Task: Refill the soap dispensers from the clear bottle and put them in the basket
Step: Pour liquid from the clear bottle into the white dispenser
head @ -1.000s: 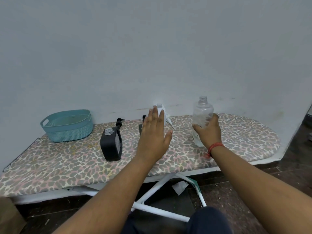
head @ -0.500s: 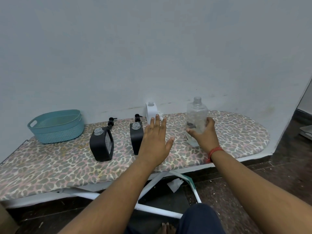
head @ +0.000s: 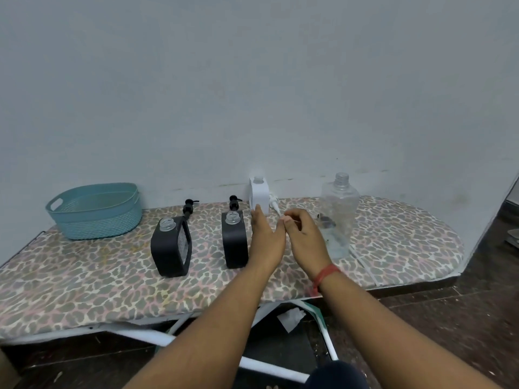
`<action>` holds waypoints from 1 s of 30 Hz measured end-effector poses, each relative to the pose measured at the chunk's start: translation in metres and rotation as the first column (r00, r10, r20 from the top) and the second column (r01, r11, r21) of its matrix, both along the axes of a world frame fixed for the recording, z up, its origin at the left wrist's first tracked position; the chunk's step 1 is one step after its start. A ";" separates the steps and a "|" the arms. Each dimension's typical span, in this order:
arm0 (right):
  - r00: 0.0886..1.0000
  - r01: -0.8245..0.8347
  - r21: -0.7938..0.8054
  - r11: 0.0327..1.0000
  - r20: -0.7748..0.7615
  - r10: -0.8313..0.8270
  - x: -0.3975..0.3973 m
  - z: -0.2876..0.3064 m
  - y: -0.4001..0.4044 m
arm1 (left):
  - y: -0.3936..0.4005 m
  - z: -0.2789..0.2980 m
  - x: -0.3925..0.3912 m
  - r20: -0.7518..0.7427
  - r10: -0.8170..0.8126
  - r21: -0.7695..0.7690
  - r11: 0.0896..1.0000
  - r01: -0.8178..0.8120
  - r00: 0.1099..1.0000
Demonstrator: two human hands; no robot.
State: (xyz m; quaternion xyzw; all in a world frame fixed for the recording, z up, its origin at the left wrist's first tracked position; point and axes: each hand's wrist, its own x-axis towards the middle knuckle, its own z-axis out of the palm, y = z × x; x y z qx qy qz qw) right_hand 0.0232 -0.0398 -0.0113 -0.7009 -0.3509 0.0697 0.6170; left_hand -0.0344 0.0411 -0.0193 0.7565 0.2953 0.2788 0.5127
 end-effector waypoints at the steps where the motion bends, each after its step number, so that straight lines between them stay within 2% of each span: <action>1: 0.997 -0.009 -0.013 1.000 -0.074 0.008 0.006 0.001 0.010 | 0.003 0.001 0.007 0.027 0.034 -0.087 0.996 -0.032 0.999; 5: 0.972 -0.032 -0.046 0.998 -0.233 0.021 0.034 -0.005 0.052 | 0.019 -0.003 0.038 0.089 0.158 -0.269 0.955 -0.129 0.983; 9: 0.939 -0.088 -0.051 0.995 -0.338 0.066 0.058 -0.018 0.087 | 0.034 -0.011 0.062 0.145 0.224 -0.282 0.943 -0.177 0.964; 15: 0.946 -0.131 -0.082 0.988 -0.310 0.100 0.075 -0.029 0.120 | 0.056 -0.019 0.083 0.192 0.283 -0.313 0.925 -0.215 0.940; 19: 0.956 -0.166 -0.023 0.986 -0.251 0.155 0.077 -0.030 0.124 | 0.061 -0.022 0.085 0.222 0.329 -0.362 0.902 -0.236 0.918; 26: 0.962 -0.140 0.012 0.990 -0.236 0.139 0.068 -0.028 0.096 | 0.035 -0.015 0.076 0.255 0.330 -0.359 0.905 -0.228 0.909; 30: 0.969 -0.107 0.009 0.994 -0.221 0.107 0.050 -0.026 0.058 | 0.003 -0.014 0.059 0.225 0.292 -0.334 0.919 -0.208 0.930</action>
